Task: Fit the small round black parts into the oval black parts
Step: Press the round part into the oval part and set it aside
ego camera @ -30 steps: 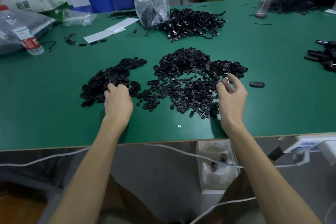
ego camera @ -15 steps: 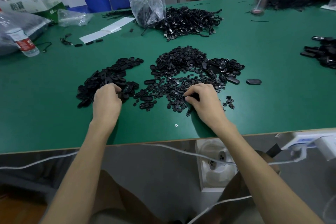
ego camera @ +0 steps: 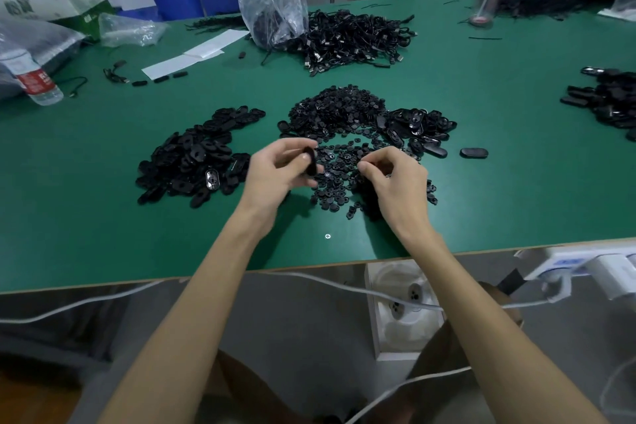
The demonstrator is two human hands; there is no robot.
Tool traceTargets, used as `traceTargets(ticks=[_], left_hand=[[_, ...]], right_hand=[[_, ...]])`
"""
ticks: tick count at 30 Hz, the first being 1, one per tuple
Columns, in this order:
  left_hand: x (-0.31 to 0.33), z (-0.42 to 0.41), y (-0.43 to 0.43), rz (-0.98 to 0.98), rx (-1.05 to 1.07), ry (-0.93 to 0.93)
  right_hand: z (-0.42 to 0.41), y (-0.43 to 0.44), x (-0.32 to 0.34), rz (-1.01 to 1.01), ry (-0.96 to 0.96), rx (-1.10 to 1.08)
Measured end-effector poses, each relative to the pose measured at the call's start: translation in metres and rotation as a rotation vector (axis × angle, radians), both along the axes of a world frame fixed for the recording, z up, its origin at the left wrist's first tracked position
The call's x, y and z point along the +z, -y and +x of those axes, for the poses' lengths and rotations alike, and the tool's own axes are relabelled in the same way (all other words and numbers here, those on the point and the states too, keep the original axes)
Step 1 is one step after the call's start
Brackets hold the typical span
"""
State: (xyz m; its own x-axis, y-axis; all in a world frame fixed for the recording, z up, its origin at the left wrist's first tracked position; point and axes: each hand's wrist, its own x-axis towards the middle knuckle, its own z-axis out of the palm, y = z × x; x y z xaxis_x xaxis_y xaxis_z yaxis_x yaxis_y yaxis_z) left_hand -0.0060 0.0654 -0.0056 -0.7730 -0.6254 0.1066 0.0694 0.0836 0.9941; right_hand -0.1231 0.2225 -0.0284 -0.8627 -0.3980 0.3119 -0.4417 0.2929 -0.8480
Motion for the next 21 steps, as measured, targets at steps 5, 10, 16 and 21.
traceTargets(ticks=[5,10,16,21], left_hand=[[-0.008,-0.019,-0.012,0.338,-0.186,-0.092],[-0.018,-0.022,-0.01,0.414,-0.208,-0.116],[-0.025,-0.022,-0.008,0.418,-0.19,-0.149],[-0.027,-0.021,-0.008,0.408,-0.192,-0.145]], right_hand=[[-0.001,0.0,-0.002,0.009,0.01,-0.007],[-0.001,0.0,-0.001,0.02,-0.002,-0.011],[-0.001,0.0,0.0,0.049,-0.016,-0.012],[-0.001,0.0,-0.001,0.072,-0.027,-0.02]])
